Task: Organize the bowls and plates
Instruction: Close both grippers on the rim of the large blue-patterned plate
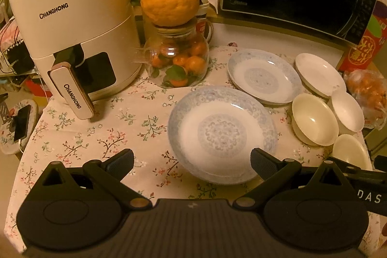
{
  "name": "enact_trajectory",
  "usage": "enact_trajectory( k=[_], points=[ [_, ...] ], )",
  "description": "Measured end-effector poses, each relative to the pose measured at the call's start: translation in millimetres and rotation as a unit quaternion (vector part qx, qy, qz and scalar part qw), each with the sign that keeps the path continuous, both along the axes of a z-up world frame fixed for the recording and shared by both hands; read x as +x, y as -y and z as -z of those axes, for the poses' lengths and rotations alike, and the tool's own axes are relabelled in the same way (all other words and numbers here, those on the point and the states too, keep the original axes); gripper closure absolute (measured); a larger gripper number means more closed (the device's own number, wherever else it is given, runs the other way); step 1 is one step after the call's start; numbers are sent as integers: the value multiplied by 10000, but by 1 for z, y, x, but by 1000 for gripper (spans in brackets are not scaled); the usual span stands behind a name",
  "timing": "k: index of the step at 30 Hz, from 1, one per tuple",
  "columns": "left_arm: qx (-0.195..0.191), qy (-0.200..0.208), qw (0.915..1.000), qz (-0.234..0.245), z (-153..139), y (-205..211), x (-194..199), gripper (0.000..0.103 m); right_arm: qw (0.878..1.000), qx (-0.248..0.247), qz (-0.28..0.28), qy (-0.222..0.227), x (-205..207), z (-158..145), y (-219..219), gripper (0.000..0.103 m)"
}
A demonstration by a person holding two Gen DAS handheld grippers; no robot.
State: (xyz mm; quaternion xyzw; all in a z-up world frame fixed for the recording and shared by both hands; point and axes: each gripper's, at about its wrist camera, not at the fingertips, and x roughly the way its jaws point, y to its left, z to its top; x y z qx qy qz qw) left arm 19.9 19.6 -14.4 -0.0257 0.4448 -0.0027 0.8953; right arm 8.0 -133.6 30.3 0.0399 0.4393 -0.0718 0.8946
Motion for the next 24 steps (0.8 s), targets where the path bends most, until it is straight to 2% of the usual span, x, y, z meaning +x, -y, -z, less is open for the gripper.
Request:
enact_trajectory(
  k=[4, 6, 12, 17, 20, 24],
  points=[
    [-8, -34, 10000, -13, 3, 0, 2, 0, 9998, -162, 90, 34, 2, -1, -1, 6],
    [-39, -62, 10000, -42, 5, -1, 5, 0, 9998, -84, 132, -117, 4, 0, -1, 6],
    [-54, -151, 9998, -82, 10, -2, 14, 0, 9997, -39, 175, -144, 8, 2, -3, 6],
    [-95, -347, 9992, -198, 21, -12, 24, 1, 9987, 409, 7, -305, 13, 12, -8, 6],
    [-32, -458, 9985, -288, 30, -22, 34, 7, 9943, 940, -36, -494, 20, 19, -9, 14],
    [53, -565, 9976, -406, 43, -29, 46, 21, 9929, 967, -77, -685, 31, 31, -23, 28]
  ],
)
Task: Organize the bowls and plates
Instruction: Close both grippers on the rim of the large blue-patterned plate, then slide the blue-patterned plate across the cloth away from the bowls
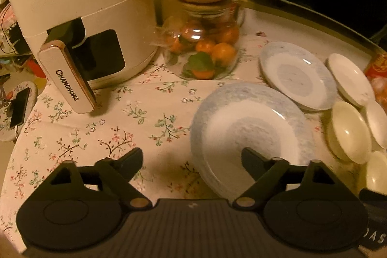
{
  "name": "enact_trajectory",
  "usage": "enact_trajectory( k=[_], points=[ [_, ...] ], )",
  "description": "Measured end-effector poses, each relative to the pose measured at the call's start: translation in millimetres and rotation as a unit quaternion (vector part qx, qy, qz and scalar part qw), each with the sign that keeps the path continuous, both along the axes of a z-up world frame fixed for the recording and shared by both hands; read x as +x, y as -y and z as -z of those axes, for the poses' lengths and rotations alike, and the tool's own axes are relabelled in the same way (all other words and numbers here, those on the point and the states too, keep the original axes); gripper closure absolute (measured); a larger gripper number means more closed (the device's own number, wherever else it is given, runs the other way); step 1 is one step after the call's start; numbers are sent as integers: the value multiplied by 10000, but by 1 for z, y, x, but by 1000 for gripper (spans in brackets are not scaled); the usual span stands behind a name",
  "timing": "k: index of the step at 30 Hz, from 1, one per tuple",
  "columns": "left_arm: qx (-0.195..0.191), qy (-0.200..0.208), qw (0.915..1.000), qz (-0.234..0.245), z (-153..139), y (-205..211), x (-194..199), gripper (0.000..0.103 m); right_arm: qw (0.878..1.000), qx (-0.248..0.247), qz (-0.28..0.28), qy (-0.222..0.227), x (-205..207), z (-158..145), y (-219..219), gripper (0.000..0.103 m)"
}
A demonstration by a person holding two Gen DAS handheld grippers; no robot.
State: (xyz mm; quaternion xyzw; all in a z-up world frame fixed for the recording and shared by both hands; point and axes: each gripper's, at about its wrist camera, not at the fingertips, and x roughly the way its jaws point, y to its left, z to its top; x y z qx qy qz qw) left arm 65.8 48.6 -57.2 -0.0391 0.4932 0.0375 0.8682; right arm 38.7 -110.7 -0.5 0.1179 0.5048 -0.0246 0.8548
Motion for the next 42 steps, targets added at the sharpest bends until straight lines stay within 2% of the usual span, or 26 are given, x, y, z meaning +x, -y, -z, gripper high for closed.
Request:
enact_trajectory(
  k=[2, 7, 10, 13, 15, 17, 18, 20, 21, 23, 25, 28, 37, 42],
  points=[
    [-116, 9, 9999, -51, 7, -2, 5, 28, 9999, 89, -22, -135, 6, 7, -6, 35],
    [-688, 4, 9974, -210, 25, -9, 18, 49, 9992, 206, 179, -301, 23, 30, -9, 54],
    [-750, -17, 9967, -299, 34, -14, 19, 57, 9986, 292, 287, -326, 27, 41, -6, 59],
    [-868, -120, 9957, -295, 45, -15, 21, 61, 9964, 570, 452, -432, 30, 52, 2, 62],
    [-937, -6, 9952, -292, 46, -16, 19, 62, 9949, 714, 562, -445, 31, 57, 6, 64],
    [-975, 60, 9949, -241, 46, -15, 20, 67, 9935, 841, 641, -412, 33, 60, 8, 67],
    [-1022, 81, 9945, -223, 46, -15, 20, 72, 9932, 879, 655, -394, 34, 60, 8, 70],
    [-1143, 116, 9932, -176, 46, -13, 19, 84, 9923, 994, 660, -336, 37, 60, 6, 81],
    [-1091, 128, 9938, -164, 45, -11, 18, 83, 9917, 1061, 650, -314, 38, 60, 5, 92],
    [-979, 153, 9950, -108, 45, -9, 16, 85, 9914, 1115, 620, -292, 38, 61, 0, 92],
    [-1086, 118, 9939, -177, 44, -15, 14, 90, 9930, 984, 596, -252, 39, 59, -5, 92],
    [-1223, 109, 9923, -185, 36, -22, 8, 94, 9920, 1065, 628, -270, 39, 57, -2, 92],
    [-797, -94, 9966, 164, 22, -18, -43, 93, 9943, 936, 238, -455, 4, 41, -5, 90],
    [-956, -182, 9952, 44, 19, -32, -72, 93, 9956, 790, -145, -477, -21, 34, -16, 88]
  ],
)
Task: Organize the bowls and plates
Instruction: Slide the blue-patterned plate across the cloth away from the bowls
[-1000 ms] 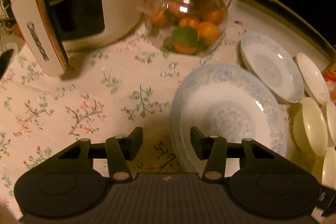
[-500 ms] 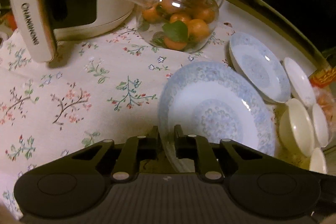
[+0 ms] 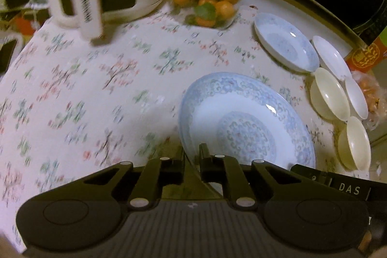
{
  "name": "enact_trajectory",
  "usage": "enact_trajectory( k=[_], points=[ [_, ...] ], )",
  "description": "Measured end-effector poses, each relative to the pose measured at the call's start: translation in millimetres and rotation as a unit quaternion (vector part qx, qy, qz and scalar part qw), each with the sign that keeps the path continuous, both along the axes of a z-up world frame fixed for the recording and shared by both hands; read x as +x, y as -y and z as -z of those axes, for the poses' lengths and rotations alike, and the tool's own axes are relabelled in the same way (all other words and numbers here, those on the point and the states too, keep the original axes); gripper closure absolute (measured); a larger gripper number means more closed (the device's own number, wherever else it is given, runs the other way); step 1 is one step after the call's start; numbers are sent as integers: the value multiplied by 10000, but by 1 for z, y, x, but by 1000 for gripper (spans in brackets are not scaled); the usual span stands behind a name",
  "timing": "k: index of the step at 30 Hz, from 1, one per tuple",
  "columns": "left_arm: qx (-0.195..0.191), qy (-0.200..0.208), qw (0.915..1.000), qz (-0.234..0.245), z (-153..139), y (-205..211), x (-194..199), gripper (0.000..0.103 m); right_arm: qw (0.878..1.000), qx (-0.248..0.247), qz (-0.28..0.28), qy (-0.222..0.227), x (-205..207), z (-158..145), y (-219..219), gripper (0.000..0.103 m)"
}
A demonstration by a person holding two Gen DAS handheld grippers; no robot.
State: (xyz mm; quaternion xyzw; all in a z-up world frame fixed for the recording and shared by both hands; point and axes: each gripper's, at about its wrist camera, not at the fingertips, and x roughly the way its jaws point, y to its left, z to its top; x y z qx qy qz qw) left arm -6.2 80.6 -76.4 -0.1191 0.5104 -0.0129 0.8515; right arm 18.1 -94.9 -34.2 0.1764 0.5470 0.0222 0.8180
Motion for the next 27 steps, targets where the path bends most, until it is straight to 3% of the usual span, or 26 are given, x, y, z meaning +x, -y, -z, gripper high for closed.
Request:
enact_trajectory(
  k=[10, 18, 27],
  points=[
    [-75, -97, 9999, -55, 6, -5, -42, 92, 9985, -77, -544, -8, -37, -9, -15, 88],
    [77, -230, 9997, -85, 23, -2, -39, 90, 9970, -187, -673, -325, -43, 12, -23, 86],
    [56, -240, 9996, -111, 22, -2, -40, 90, 9968, -211, -680, -359, -40, 12, -23, 86]
  ],
)
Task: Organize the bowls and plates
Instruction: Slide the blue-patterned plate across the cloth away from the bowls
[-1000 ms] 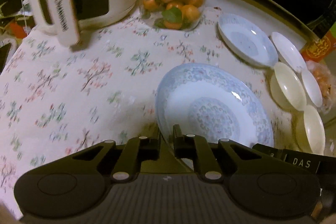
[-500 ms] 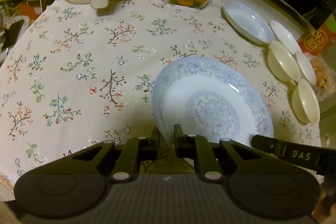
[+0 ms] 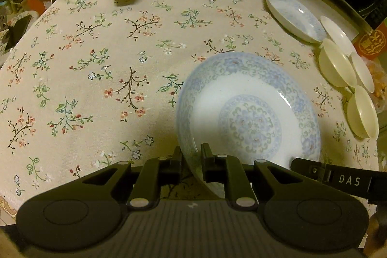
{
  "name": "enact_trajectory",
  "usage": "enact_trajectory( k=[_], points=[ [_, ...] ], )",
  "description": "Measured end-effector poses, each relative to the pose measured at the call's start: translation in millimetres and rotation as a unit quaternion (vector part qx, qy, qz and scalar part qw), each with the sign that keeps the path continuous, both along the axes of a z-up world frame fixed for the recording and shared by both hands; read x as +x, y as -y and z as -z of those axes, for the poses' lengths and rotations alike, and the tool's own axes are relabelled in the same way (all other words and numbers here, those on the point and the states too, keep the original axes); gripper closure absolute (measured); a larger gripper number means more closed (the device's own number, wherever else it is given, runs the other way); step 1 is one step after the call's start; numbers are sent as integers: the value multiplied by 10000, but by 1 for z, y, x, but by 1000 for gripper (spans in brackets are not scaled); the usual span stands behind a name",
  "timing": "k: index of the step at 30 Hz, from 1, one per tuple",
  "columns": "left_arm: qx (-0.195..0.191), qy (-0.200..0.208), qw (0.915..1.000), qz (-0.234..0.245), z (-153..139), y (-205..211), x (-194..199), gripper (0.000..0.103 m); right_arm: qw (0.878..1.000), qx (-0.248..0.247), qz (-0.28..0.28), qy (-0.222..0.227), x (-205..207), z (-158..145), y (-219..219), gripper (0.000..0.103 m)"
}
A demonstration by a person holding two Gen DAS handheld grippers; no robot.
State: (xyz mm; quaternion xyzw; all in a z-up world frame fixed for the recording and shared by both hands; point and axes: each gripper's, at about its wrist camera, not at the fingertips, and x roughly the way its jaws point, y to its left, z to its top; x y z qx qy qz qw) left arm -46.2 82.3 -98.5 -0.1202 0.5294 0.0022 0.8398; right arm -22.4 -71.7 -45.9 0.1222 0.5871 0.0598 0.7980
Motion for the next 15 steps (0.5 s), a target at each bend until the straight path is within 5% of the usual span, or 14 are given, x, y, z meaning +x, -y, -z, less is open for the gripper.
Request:
enact_trajectory(
  k=[15],
  points=[
    [-158, -178, 9997, -92, -1, -7, 4, 91, 9999, 59, 39, -132, 2, -1, 7, 86]
  ],
)
